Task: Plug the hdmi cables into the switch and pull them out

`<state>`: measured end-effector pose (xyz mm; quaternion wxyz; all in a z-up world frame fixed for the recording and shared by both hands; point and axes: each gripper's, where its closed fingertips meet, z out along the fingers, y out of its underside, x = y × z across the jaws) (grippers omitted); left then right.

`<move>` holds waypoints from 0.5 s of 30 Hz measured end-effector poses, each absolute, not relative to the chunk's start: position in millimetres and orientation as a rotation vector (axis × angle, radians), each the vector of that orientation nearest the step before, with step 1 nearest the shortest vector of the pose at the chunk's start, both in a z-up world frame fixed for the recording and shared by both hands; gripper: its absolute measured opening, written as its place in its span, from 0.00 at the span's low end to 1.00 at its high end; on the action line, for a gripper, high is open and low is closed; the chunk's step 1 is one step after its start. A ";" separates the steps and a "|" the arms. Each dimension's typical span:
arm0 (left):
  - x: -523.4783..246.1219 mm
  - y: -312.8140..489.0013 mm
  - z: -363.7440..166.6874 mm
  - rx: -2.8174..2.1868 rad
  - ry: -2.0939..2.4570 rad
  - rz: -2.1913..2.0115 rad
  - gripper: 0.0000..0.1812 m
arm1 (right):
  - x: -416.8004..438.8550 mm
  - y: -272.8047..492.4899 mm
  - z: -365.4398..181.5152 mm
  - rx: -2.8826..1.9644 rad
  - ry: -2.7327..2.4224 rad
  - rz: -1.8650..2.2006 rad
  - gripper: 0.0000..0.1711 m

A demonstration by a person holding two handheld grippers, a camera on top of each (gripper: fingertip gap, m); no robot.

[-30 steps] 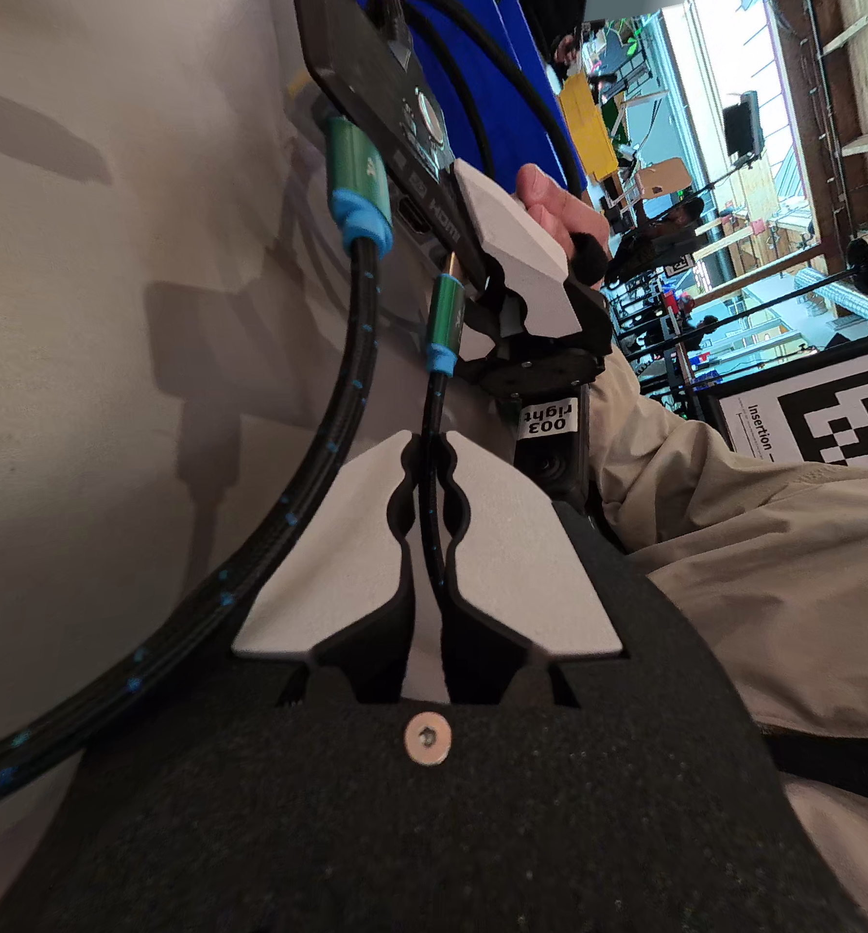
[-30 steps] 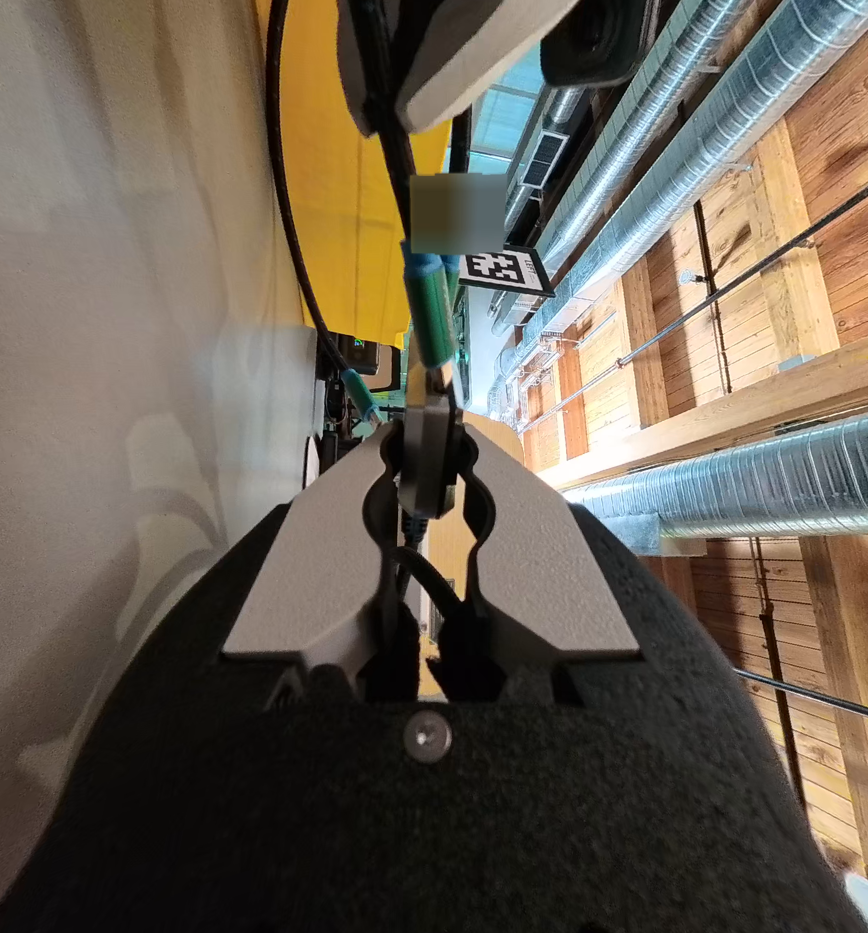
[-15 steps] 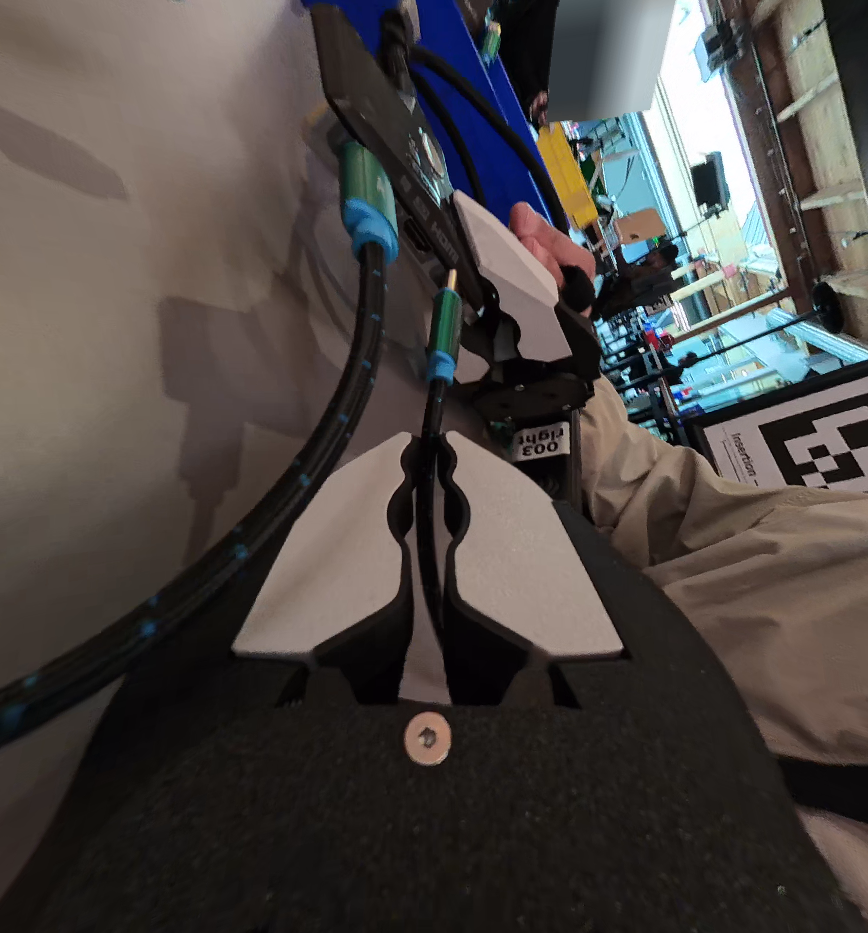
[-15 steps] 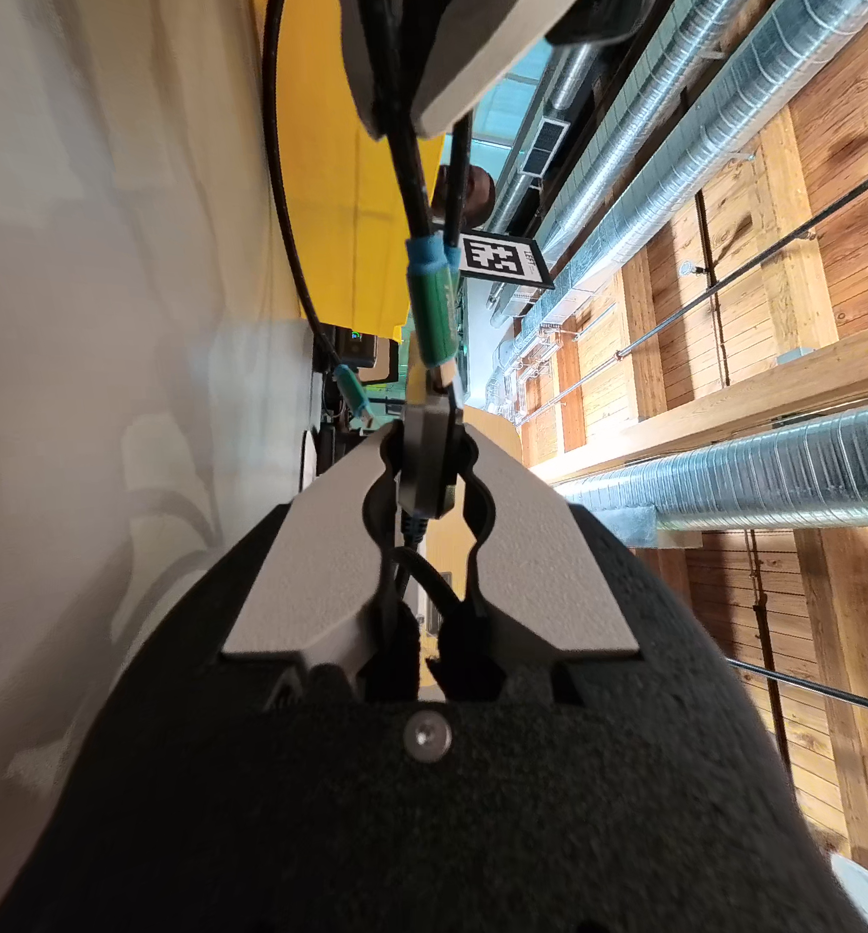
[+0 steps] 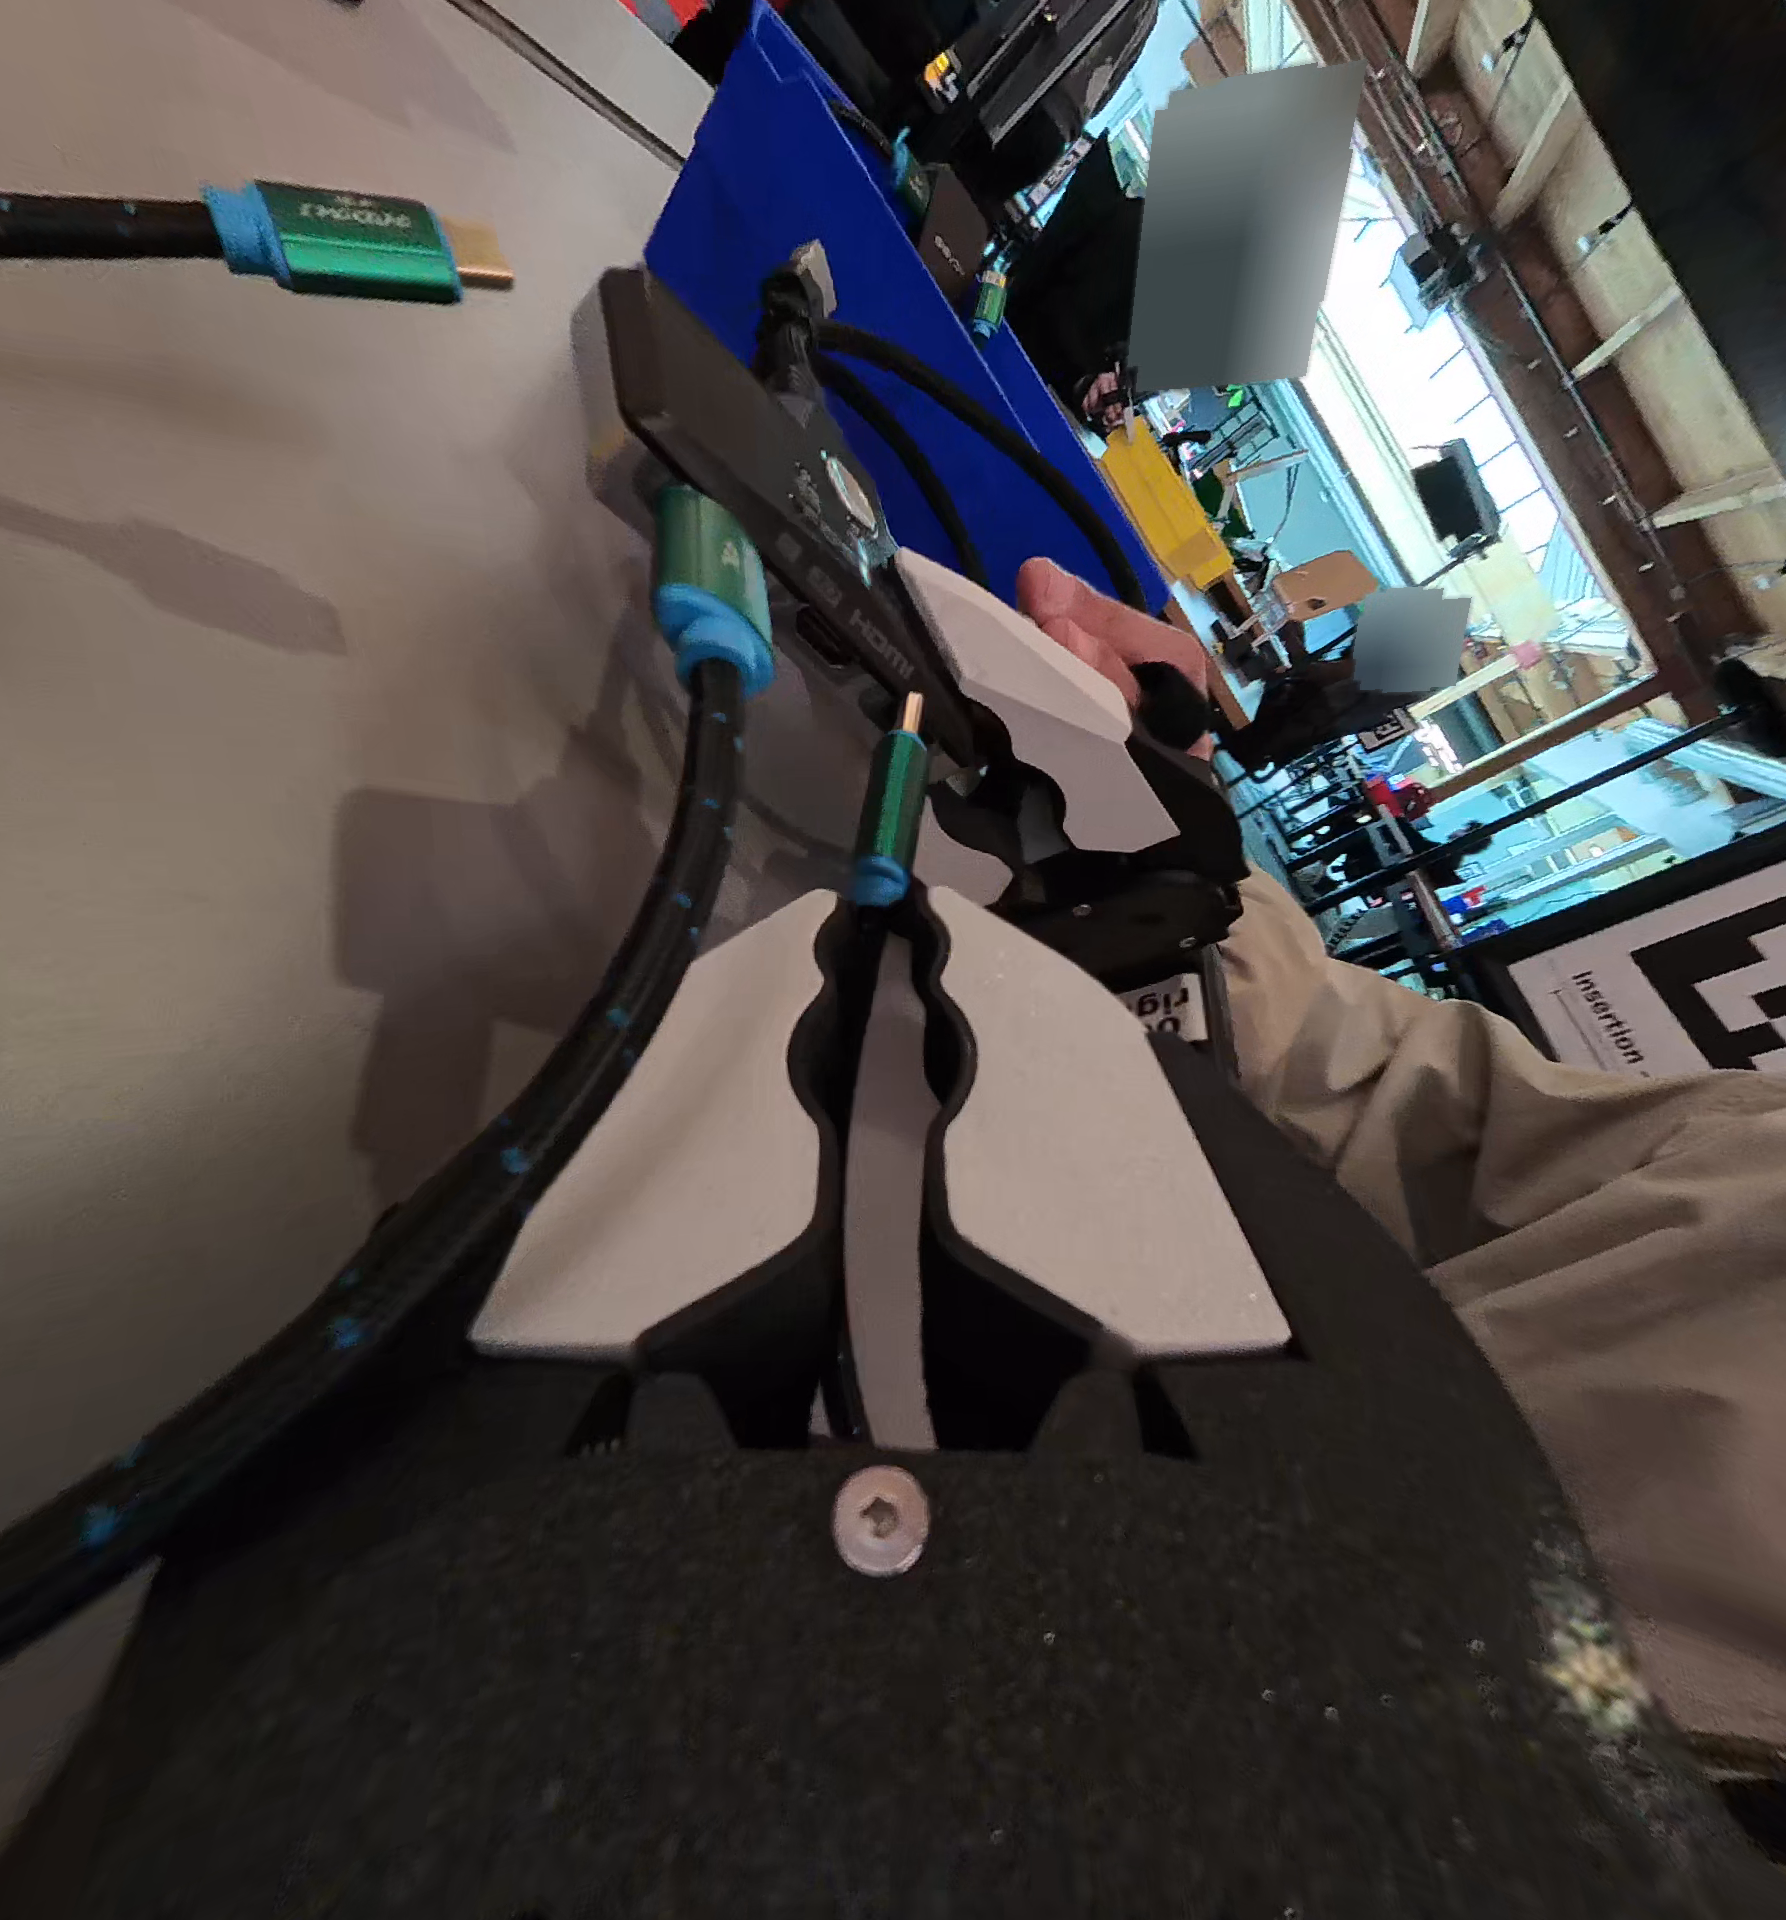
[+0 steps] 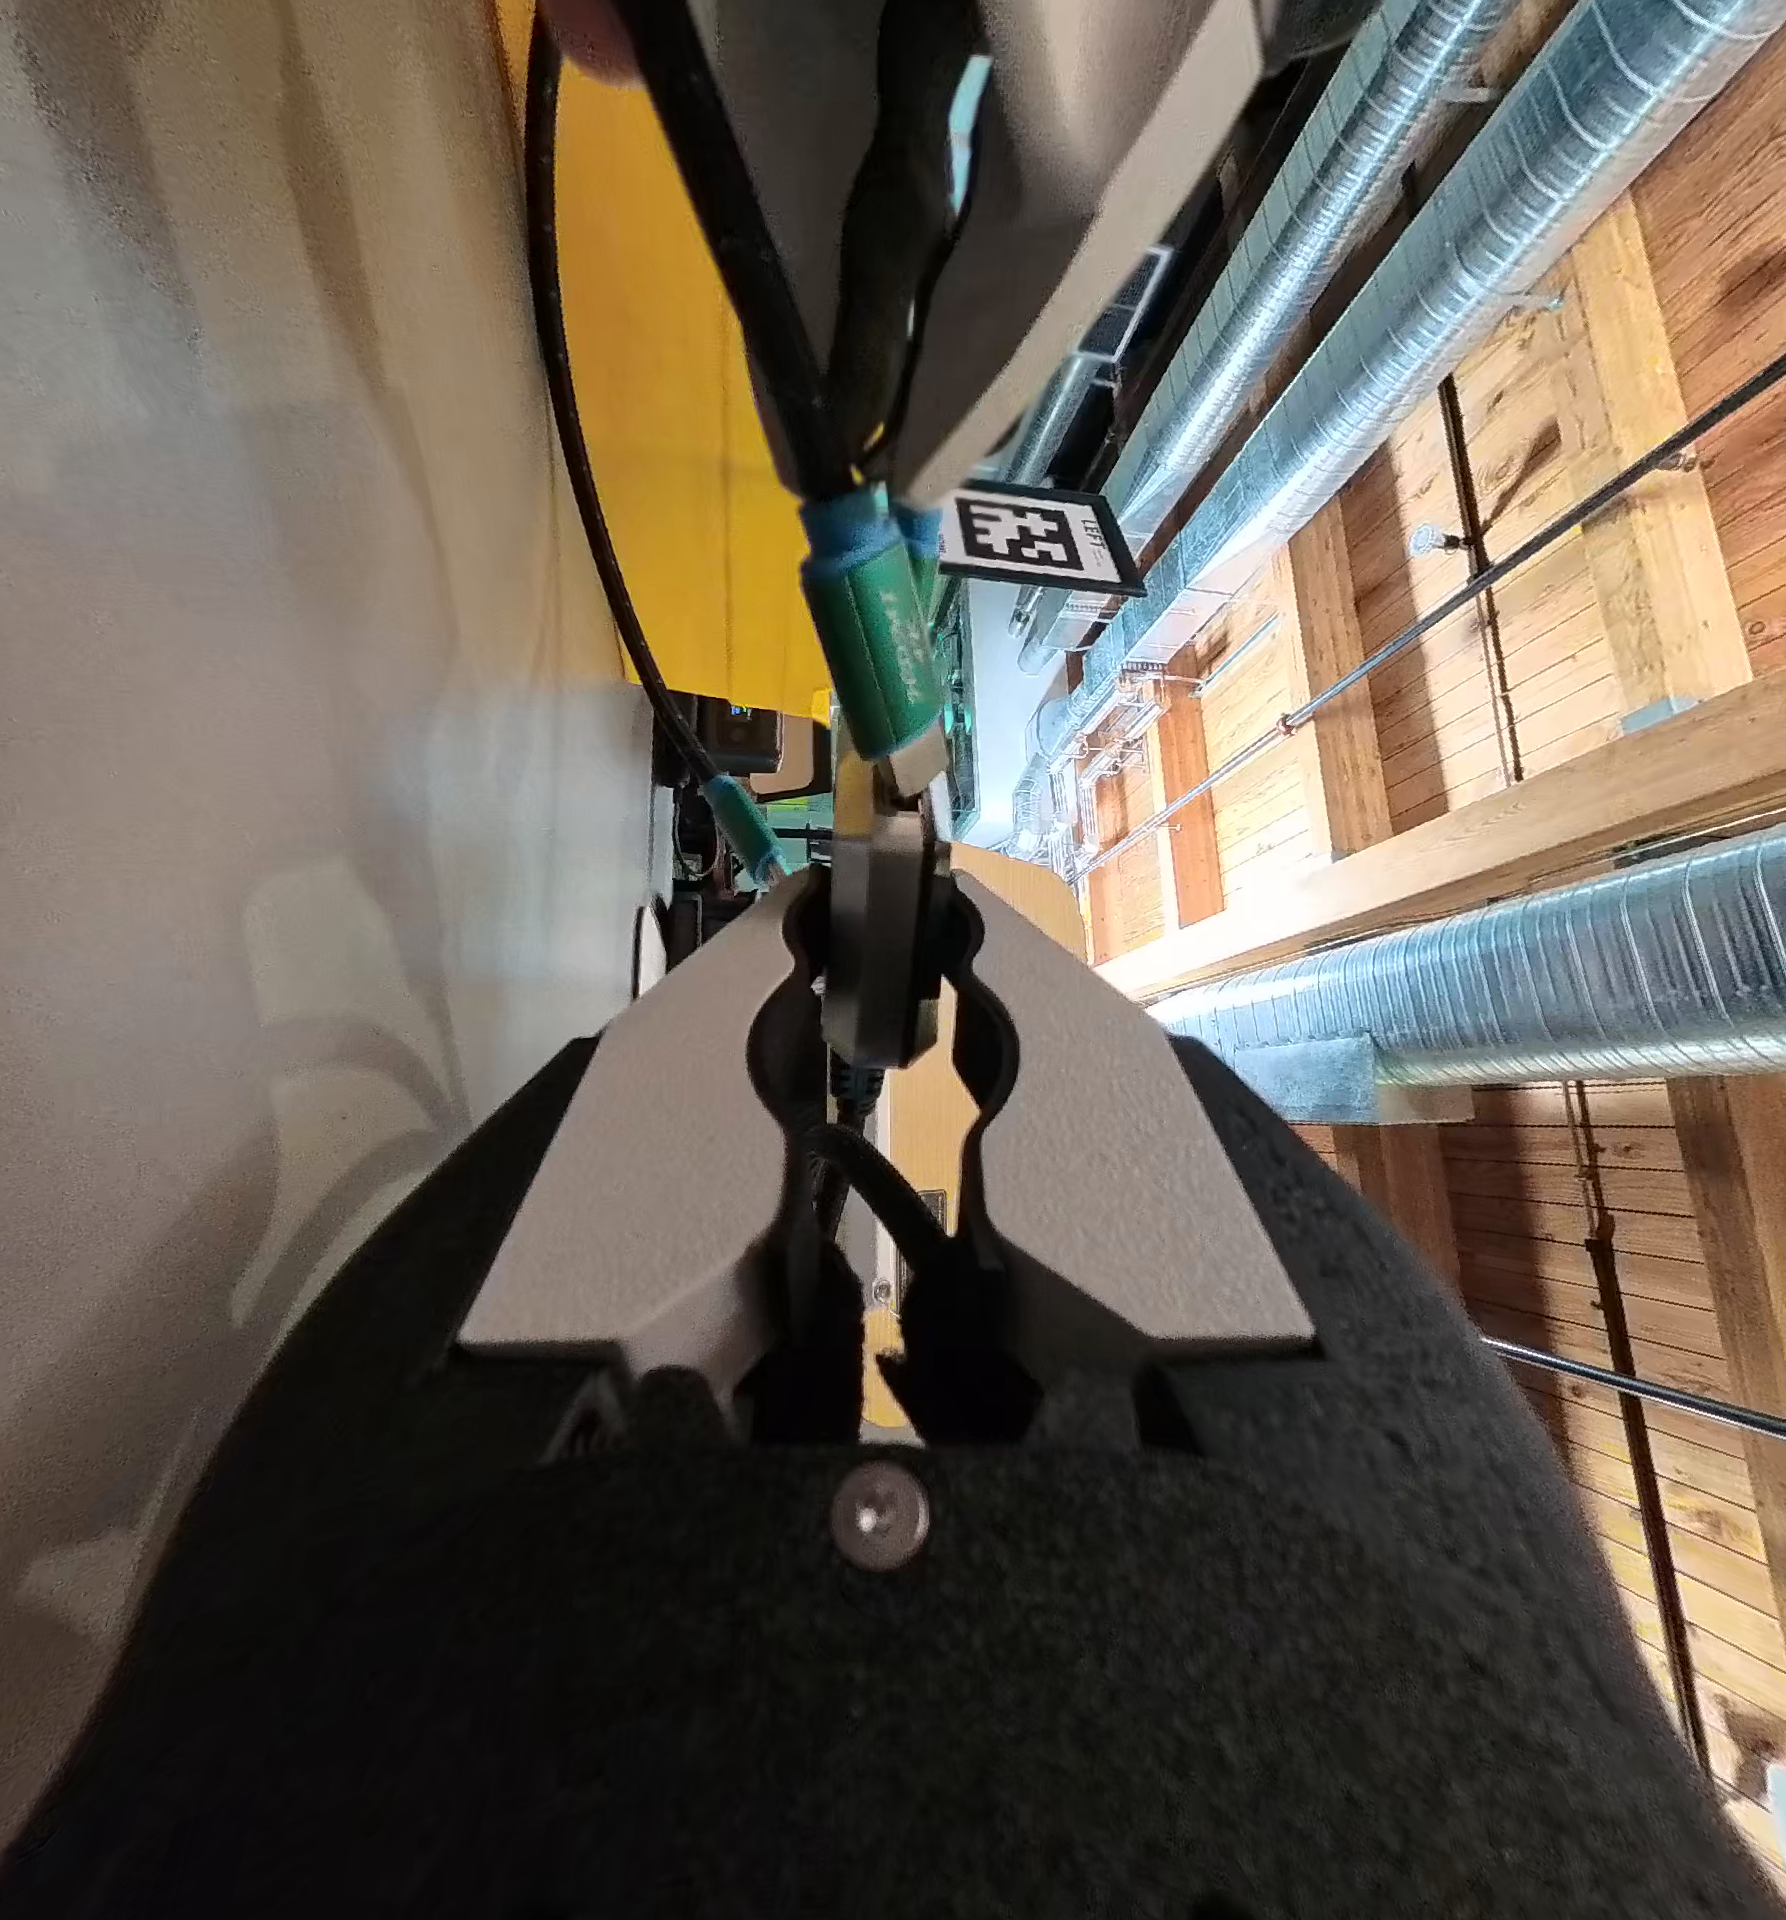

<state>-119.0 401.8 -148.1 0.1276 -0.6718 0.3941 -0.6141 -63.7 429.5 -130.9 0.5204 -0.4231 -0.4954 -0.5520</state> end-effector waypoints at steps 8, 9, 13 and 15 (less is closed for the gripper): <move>-112.4 390.7 -153.6 -1.954 1.284 -1.687 0.07 | -67.0 430.3 -134.5 -1.018 -1.209 -1.312 0.11; -114.8 388.4 -153.9 -1.968 1.314 -1.698 0.07 | -66.0 430.1 -134.0 -1.017 -1.209 -1.308 0.11; -121.6 382.4 -148.4 -2.059 1.252 -1.955 0.06 | -68.3 425.6 -124.8 -0.973 -1.184 -1.301 0.11; -122.5 377.4 -141.2 -2.064 1.203 -2.099 0.06 | -72.8 423.9 -124.0 -0.939 -1.199 -1.319 0.11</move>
